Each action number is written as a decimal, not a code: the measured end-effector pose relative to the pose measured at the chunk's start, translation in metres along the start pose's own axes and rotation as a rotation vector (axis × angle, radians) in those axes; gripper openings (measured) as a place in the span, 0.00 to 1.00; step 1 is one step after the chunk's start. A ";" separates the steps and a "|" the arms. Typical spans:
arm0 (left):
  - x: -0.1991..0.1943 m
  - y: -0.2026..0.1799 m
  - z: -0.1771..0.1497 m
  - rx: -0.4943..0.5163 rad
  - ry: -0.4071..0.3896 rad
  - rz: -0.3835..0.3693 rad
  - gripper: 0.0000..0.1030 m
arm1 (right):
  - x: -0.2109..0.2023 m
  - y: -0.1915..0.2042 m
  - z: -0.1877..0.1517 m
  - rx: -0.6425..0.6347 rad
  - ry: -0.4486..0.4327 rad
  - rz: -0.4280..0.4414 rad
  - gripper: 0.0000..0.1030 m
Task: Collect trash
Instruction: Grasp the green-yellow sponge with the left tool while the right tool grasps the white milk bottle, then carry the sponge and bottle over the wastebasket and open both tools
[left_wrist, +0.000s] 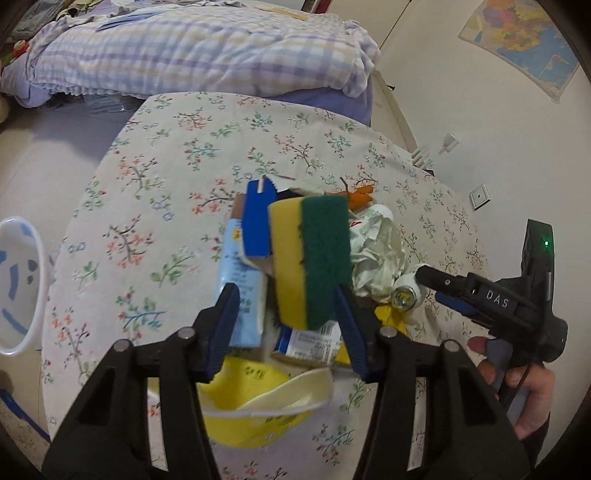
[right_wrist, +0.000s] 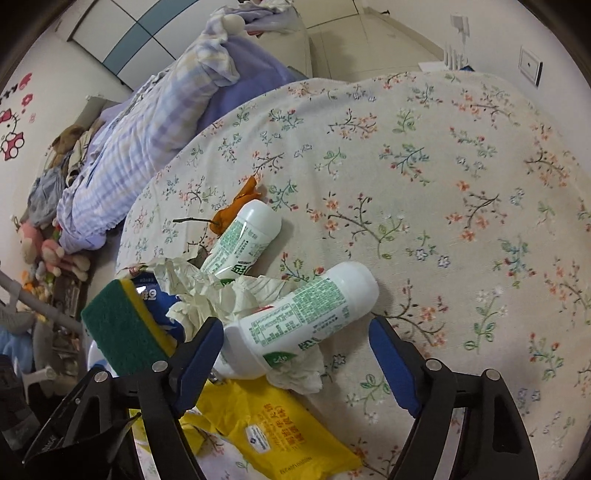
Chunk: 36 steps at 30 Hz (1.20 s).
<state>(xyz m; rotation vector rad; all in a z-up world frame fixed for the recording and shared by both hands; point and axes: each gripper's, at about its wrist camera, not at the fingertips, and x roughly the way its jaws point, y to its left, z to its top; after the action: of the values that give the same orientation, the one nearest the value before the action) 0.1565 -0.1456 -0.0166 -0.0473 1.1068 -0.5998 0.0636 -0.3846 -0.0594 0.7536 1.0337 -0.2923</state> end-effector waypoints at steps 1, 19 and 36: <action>0.003 -0.001 0.001 -0.001 0.004 -0.002 0.49 | 0.002 0.000 0.001 0.005 0.005 0.007 0.79; 0.013 -0.012 0.001 0.051 -0.022 -0.013 0.20 | -0.012 -0.011 -0.007 0.043 0.009 0.065 0.46; -0.048 0.021 -0.005 0.027 -0.141 -0.009 0.19 | -0.049 0.034 -0.019 -0.053 -0.068 0.124 0.46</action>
<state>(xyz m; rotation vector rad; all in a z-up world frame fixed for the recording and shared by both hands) 0.1464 -0.1033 0.0138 -0.0700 0.9619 -0.6104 0.0449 -0.3527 -0.0081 0.7516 0.9234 -0.1820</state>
